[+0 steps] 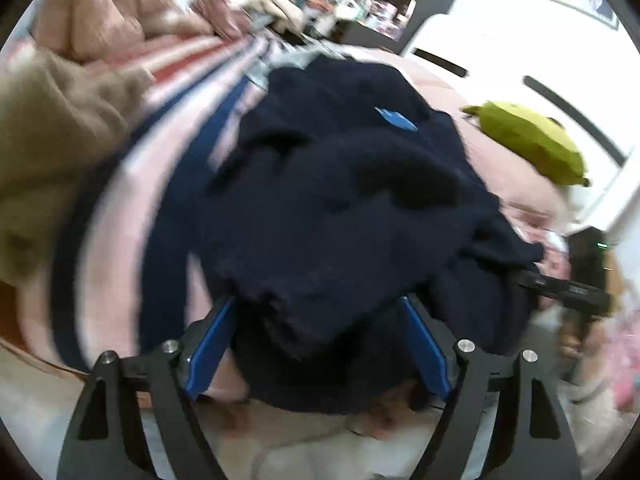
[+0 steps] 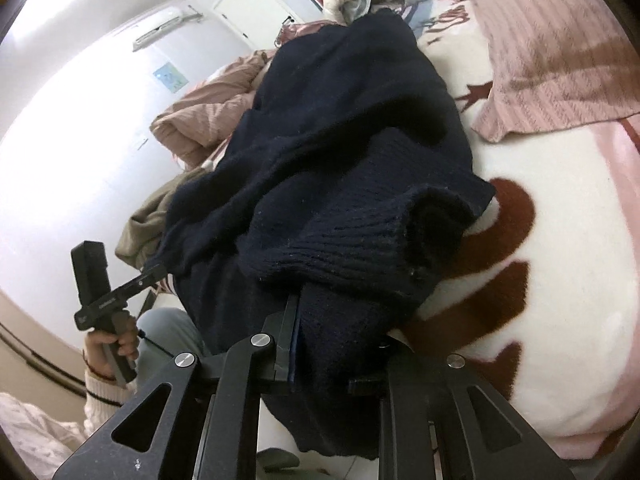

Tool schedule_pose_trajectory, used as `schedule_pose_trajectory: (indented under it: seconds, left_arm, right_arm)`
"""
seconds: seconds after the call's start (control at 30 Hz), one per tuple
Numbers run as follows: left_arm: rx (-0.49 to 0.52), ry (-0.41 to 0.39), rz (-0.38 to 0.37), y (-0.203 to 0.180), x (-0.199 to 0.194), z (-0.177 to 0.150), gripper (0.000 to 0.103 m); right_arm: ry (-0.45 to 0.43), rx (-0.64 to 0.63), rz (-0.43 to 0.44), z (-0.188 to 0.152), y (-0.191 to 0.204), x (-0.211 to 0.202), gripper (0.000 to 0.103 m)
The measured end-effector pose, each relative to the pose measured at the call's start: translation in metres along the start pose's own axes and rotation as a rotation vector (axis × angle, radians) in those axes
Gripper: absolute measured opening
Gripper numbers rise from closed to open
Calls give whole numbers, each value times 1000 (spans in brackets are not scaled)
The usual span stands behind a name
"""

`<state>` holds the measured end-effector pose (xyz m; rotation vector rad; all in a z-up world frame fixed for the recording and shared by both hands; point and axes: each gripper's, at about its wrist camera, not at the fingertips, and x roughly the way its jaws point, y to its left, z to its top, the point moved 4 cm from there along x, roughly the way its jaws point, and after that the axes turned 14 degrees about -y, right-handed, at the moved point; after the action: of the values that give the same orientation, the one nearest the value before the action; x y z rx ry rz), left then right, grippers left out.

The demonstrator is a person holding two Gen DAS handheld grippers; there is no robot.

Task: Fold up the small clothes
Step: 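Fold the hem toward the collar with the right tool while the left tool presses the sweater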

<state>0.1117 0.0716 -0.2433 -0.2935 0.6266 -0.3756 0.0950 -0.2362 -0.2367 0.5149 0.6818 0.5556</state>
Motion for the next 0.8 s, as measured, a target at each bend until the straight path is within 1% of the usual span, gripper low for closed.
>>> schedule_pose_trajectory:
  seconds: [0.03,0.07,0.13,0.23,0.27,0.3,0.33,0.37,0.4,0.43,0.47,0.57,0.67,0.7,0.73,0.8]
  left_arm:
    - [0,16,-8,-2,5,-4,78]
    - [7,21,5,-4,9,-6,78]
    - [-2,15,17,-11,15,-7,78]
    - [-9,13,-10,-24,25,-7,78]
    - [-7,8,-10,-27,27,-6,74]
    - [-8,-1,-5,-30,30,-5,63]
    - [-9,-11,5,-32,30,-3,55]
    - [-11,-20,18,-34,34,-1,37]
    - [-15,-29,21,-35,34,1,25]
    - [-25,-35,15,-36,36,3,23]
    - [-35,-39,13,-38,39,5,19]
    - [-11,-66,18,-44,34,11,16]
    - [-61,-127,-32,-43,12,20,16]
    - [-99,-163,-36,-39,1,25,16]
    - [-122,-182,-42,-38,-7,27,16]
    - [-99,-213,-43,-43,-22,30,15]
  right_arm:
    - [10,-2,9,-1,0,1,12]
    - [21,-2,21,-1,1,3,12]
    - [51,4,53,-4,3,12,12]
    - [95,-26,96,-6,7,21,14]
    - [103,-37,104,-7,7,21,14]
    - [112,-41,115,-7,8,22,16]
    - [121,-35,126,-6,8,25,17]
    - [126,-29,133,-5,8,27,17]
    - [124,-28,137,-5,9,28,17]
    - [118,-33,135,-5,11,30,17]
    - [112,-44,129,-4,14,32,17]
    - [69,-68,112,-2,17,27,11]
    - [13,-11,181,3,20,10,9]
    - [8,-3,200,5,20,4,8]
    - [1,7,219,7,23,-2,7]
    - [-27,20,274,11,31,-17,7]
